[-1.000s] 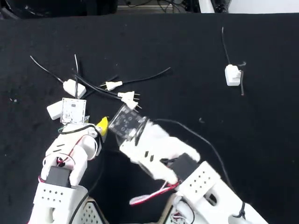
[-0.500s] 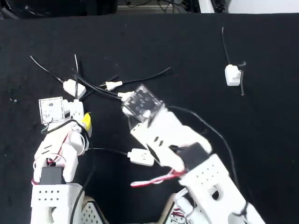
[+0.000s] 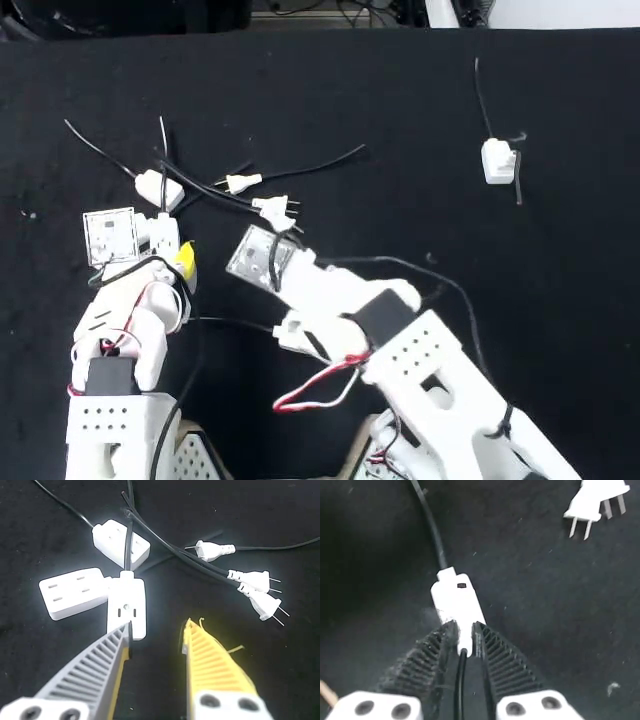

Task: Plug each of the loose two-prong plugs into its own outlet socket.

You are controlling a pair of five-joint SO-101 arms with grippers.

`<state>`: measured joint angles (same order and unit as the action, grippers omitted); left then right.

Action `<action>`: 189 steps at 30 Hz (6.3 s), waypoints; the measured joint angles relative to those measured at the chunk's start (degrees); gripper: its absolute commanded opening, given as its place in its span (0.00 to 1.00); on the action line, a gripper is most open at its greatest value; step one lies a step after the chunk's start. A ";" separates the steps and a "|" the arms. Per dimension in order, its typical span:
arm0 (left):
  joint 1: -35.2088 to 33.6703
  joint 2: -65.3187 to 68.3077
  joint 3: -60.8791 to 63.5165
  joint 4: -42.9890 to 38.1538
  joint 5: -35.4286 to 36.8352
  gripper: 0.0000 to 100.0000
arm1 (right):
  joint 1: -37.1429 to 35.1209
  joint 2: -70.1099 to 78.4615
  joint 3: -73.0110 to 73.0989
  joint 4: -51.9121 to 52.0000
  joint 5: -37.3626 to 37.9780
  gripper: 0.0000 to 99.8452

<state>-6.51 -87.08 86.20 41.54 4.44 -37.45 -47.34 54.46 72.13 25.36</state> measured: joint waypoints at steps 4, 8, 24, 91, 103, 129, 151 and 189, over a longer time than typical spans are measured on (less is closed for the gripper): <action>0.00 0.00 0.00 0.00 0.00 0.18 | -0.53 -1.14 0.00 4.48 0.44 0.01; 0.00 0.00 0.00 0.00 0.00 0.18 | -0.53 -1.14 0.00 5.89 3.78 0.01; 0.00 0.00 0.00 0.00 0.00 0.18 | -0.70 -1.93 7.74 6.68 15.30 0.01; 2.46 0.00 0.00 0.09 0.00 0.18 | 10.55 0.00 8.79 -24.97 7.74 0.01; 2.46 0.00 0.00 0.09 0.00 0.18 | 11.87 0.26 7.47 -23.30 3.96 0.01; 2.46 0.00 0.00 0.09 0.00 0.18 | 14.86 46.77 -46.86 14.24 -15.38 0.01; 2.46 0.00 0.00 0.09 0.00 0.18 | 14.95 59.60 -59.52 18.90 -19.25 0.01; 2.46 0.00 0.00 0.09 0.00 0.18 | 15.56 64.97 -63.56 19.78 -19.16 0.01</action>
<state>-4.04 -87.08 86.20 41.63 4.44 -21.89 17.63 -9.10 91.91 6.20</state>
